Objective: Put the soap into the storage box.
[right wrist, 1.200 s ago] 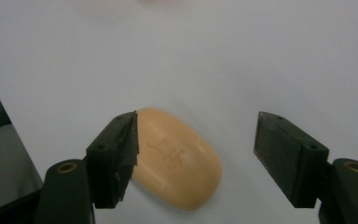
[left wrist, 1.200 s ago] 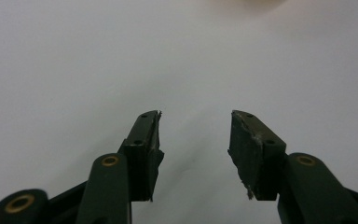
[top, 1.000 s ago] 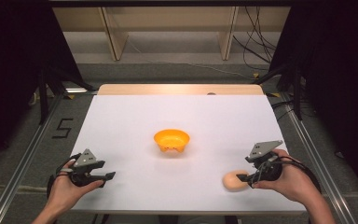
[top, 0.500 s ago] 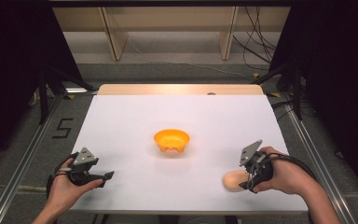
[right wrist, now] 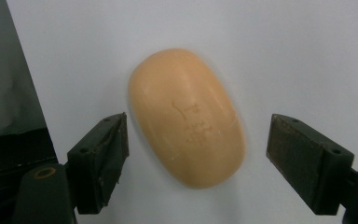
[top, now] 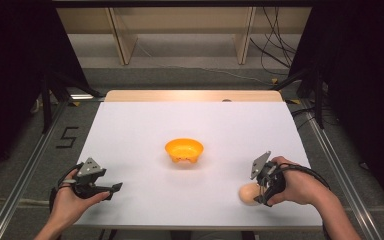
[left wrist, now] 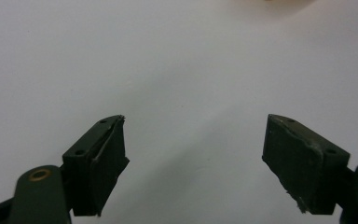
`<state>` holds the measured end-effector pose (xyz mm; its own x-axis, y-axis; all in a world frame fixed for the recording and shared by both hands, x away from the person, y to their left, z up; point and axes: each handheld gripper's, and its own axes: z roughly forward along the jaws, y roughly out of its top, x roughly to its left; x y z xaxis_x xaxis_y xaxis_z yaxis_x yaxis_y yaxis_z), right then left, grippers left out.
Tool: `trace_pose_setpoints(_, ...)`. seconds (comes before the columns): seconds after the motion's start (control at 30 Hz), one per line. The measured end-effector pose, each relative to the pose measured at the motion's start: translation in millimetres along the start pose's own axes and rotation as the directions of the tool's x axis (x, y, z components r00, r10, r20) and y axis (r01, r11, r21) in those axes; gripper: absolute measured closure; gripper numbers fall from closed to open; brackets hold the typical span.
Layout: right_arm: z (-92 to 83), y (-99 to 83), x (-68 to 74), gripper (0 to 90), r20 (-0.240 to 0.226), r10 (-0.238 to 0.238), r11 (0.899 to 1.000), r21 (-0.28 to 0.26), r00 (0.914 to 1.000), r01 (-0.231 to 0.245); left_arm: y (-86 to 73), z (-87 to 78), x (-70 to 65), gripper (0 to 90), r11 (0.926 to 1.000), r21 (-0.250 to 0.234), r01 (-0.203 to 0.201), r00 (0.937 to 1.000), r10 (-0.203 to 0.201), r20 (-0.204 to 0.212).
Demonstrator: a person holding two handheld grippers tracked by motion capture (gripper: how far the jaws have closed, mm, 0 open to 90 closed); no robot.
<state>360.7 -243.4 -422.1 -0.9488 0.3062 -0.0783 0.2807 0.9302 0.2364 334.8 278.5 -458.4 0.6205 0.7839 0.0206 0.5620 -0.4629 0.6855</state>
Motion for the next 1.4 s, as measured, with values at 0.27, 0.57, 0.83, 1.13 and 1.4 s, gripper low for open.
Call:
trace_pose_setpoints(0.27,10.7,2.1,0.8,19.5,-0.041,-0.039,0.999,0.016,0.9984,0.039,-0.7,3.7,-2.2,20.7,0.9984,-0.038,0.042,0.9991,-0.042,-0.009)
trace_pose_setpoints(0.57,22.6,5.1,-1.0,17.4,-0.051,-0.069,0.997,0.031,0.9963,0.07,-0.9,1.5,0.9,20.9,1.0,0.0,-0.003,1.0,0.003,0.003)
trace_pose_setpoints(0.83,26.5,7.5,-1.8,18.2,-0.057,-0.052,0.996,0.063,0.997,0.055,-0.9,1.6,0.8,21.2,0.9999,-0.011,0.008,1.0,-0.008,0.004)
trace_pose_setpoints(1.13,29.3,9.1,-4.7,24.8,-0.055,-0.06,0.994,0.086,0.9967,0.065,-0.9,1.7,0.8,21.5,0.9999,-0.01,0.005,1.0,-0.005,0.005)
trace_pose_setpoints(1.4,33.3,9.4,-4.4,29.5,-0.069,-0.057,0.993,0.1,0.996,0.063,-1.1,3.5,-1.4,22.1,0.9987,-0.037,0.036,0.9993,-0.036,0.008)
